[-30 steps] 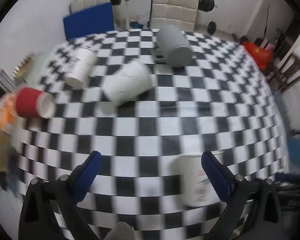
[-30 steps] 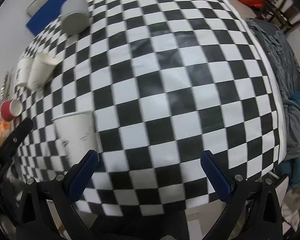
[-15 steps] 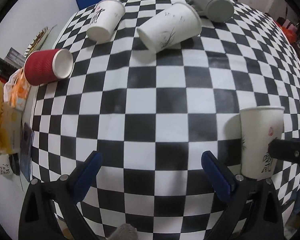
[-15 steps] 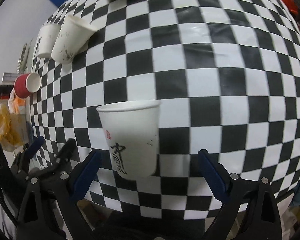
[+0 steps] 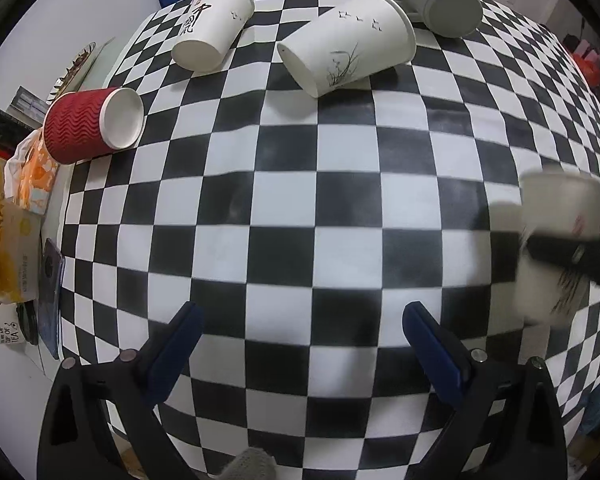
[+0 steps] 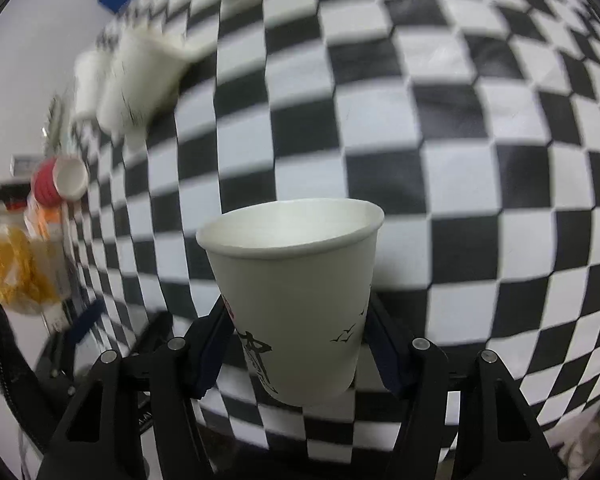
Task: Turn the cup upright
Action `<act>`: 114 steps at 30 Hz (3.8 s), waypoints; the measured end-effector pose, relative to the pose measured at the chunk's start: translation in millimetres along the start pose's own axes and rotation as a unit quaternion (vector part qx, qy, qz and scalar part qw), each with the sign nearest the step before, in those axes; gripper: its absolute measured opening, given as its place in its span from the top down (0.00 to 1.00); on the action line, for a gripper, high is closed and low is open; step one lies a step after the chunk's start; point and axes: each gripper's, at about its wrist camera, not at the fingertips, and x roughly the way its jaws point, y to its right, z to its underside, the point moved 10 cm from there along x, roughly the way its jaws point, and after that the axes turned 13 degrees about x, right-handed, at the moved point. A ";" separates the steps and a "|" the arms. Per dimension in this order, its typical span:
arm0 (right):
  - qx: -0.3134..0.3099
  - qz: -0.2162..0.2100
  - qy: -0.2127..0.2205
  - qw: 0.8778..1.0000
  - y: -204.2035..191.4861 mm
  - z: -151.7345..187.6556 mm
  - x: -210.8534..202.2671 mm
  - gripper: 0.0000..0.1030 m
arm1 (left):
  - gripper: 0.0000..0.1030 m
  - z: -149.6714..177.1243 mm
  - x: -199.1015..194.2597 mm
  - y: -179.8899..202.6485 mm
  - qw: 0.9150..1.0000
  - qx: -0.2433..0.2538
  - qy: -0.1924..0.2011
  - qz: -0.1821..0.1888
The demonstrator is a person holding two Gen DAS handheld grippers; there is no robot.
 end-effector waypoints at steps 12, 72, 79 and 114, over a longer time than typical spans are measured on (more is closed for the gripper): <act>-0.082 -0.045 0.303 0.948 -31.2 -87.5 -40.0 0.38 | 0.01 -62.4 24.1 -7.2 0.999 -0.030 0.022 0.014; -0.109 0.101 0.344 0.927 0.7 174.3 -372.7 0.13 | 0.01 48.1 -326.2 13.9 0.972 -0.051 0.228 -0.027; -0.121 0.085 0.349 0.925 -8.5 189.3 -396.3 0.13 | 0.01 57.3 -341.5 13.9 0.970 -0.062 0.232 -0.032; -0.115 0.084 0.360 0.922 -0.1 190.3 -424.3 0.11 | 0.01 53.0 -365.7 20.5 0.967 -0.063 0.245 -0.033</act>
